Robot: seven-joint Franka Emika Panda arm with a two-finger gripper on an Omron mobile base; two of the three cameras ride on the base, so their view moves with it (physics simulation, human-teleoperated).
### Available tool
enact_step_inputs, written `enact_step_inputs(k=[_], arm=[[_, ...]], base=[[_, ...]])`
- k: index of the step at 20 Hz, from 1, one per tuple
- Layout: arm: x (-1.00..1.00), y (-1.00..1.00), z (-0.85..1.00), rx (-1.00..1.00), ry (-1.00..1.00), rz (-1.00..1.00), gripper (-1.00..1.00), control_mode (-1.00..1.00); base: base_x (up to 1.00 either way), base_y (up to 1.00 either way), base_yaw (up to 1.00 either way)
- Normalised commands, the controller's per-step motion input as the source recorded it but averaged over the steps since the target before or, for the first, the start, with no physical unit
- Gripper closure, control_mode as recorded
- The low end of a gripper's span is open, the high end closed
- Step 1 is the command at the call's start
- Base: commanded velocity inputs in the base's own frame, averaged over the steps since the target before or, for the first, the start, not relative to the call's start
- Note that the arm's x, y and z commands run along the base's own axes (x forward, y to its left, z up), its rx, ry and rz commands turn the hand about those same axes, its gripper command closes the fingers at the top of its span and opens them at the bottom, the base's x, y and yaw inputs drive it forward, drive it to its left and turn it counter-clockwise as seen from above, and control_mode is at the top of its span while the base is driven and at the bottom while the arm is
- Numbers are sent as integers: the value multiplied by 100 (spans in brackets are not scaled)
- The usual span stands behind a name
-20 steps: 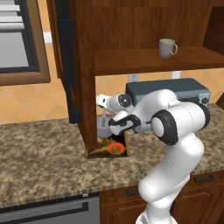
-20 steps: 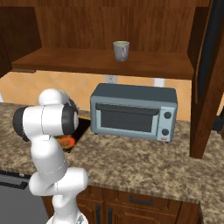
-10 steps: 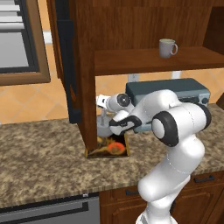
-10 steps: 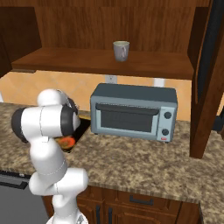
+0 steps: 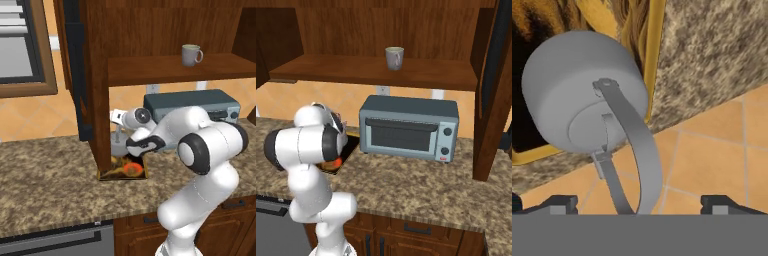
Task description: Pick the kettle from the counter and place it on the tray. Then pick the mug from the cabinet and place it on the tray. Then close the cabinet doors.
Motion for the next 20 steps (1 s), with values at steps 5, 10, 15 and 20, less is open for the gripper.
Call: enact_step_inputs(k=[5,10,15,20], arm=[[-41,0,40,-4,0,0,-100,-100],[-44,0,39,-1,2,-3,-100,-100],[-54,0,40,9,5,-17,-100,-100],[-64,-1,41,24,0,-33,-100,-100]], base=[[0,0,0],[0,0,0],[0,0,0],[0,0,0]])
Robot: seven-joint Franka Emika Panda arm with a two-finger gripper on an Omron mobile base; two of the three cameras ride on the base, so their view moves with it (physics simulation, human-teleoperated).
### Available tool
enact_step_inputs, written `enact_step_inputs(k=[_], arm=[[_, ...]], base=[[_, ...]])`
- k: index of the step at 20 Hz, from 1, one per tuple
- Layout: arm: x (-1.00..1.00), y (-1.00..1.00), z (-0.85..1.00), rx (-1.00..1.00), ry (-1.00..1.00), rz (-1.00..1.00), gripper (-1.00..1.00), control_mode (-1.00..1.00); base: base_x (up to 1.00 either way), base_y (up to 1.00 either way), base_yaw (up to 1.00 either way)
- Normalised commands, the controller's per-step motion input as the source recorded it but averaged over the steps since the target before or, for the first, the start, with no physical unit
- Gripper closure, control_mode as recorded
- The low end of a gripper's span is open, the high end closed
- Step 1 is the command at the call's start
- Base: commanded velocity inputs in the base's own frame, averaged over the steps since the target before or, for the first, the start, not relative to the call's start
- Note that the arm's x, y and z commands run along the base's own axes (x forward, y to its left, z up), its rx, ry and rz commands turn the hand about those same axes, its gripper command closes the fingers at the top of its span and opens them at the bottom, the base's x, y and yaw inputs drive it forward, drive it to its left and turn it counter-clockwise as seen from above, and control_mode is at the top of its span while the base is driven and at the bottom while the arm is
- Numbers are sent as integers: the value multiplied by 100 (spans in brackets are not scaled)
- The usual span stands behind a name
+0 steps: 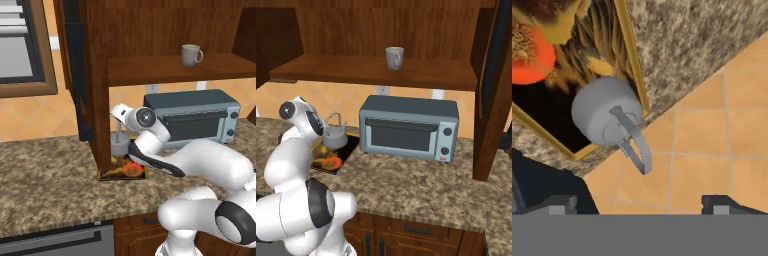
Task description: Pick the kettle from the counter and place it on the tray. Then pick the mug from the cabinet and place it on the tray. Then close the cabinet doors.
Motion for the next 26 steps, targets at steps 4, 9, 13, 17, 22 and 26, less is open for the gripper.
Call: enact_step_inputs(k=[4,9,13,17,22,26], arm=[[-68,-6,37,31,0,-49,-100,-100],[-74,-11,29,35,0,-57,-100,-100],[-61,-14,35,36,0,-61,-100,-100],[-46,-19,30,26,0,-65,-100,-100],[-34,-32,47,31,0,-48,-100,-100],[-38,-54,46,38,-16,-15,-100,-100]], base=[[0,0,0],[0,0,0],[0,0,0],[0,0,0],[0,0,0],[0,0,0]])
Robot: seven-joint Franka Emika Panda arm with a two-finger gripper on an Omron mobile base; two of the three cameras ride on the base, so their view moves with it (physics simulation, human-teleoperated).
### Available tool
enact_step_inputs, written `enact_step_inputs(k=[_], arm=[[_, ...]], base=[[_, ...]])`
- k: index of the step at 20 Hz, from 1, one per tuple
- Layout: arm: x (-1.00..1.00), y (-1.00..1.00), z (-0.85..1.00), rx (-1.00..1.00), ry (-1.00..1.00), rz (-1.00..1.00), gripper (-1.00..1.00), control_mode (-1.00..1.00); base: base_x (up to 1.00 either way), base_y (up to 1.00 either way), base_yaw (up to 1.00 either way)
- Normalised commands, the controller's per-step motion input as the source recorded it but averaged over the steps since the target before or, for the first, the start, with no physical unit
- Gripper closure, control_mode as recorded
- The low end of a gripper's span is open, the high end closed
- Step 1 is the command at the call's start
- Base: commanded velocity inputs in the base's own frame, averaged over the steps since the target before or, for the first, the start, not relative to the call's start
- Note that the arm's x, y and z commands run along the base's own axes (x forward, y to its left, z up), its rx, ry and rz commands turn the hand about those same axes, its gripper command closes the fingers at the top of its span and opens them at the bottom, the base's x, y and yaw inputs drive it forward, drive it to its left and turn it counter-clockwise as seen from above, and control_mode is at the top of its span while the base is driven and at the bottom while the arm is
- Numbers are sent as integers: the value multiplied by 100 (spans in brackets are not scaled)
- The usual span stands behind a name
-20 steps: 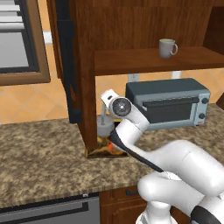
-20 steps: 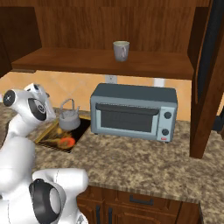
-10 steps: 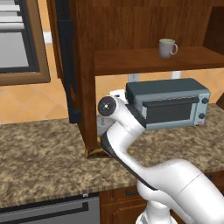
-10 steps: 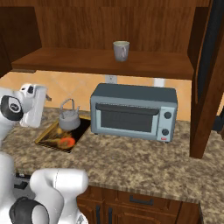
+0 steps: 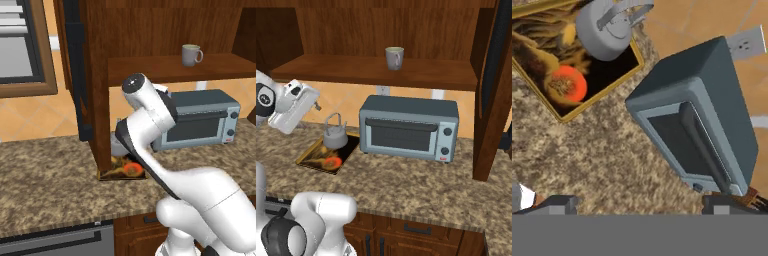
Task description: Pick the kettle from the counter and place it on the tray. Then pick the mug from the cabinet and place it on the tray. Then close the cabinet doors.
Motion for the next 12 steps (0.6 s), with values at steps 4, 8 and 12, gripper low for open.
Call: enact_step_inputs(k=[4,8,12], arm=[[-38,-61,37,40,-40,-2,-100,-100],[-30,-62,40,36,-39,-4,-100,-100],[-6,-50,50,29,-9,-21,-100,-100]], base=[[0,0,0],[0,0,0],[0,0,0]])
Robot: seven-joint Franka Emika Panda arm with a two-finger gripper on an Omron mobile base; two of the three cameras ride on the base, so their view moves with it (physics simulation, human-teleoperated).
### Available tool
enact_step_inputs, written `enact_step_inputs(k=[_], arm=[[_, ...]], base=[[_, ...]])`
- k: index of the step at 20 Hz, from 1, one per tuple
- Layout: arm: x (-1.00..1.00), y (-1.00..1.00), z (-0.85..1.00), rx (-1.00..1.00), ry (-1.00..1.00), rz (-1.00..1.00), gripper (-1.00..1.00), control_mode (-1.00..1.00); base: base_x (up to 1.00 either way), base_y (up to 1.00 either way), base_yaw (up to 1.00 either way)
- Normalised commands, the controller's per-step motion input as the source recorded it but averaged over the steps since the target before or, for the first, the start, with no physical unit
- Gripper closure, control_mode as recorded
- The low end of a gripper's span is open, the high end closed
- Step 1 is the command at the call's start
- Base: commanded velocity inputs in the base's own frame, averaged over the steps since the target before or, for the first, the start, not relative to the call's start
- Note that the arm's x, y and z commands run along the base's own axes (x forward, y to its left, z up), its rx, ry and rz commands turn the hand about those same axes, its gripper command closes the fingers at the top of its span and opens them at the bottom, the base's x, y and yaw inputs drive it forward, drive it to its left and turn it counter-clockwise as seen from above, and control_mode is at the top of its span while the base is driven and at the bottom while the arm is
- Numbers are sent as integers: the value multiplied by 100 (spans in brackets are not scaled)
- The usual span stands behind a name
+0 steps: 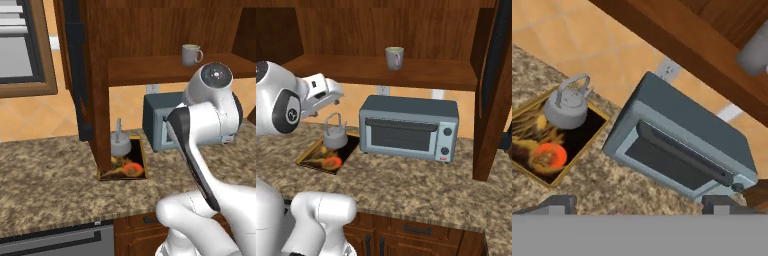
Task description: Pick the kettle from the counter and place it on the tray. Then pick the mug from the cabinet and place it on the tray. Then close the cabinet doors.
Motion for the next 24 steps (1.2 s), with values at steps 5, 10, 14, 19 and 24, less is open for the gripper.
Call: enact_step_inputs(k=[5,10,14,19,24], arm=[[-2,-49,49,35,-2,-16,-100,-100],[-1,-48,34,35,-30,-7,-100,-100],[3,-47,36,23,-25,-4,-100,-100],[10,-46,28,11,-11,-3,-100,-100],[20,-28,27,4,3,-2,-100,-100]], base=[[0,0,0],[0,0,0],[0,0,0],[0,0,0],[0,0,0]])
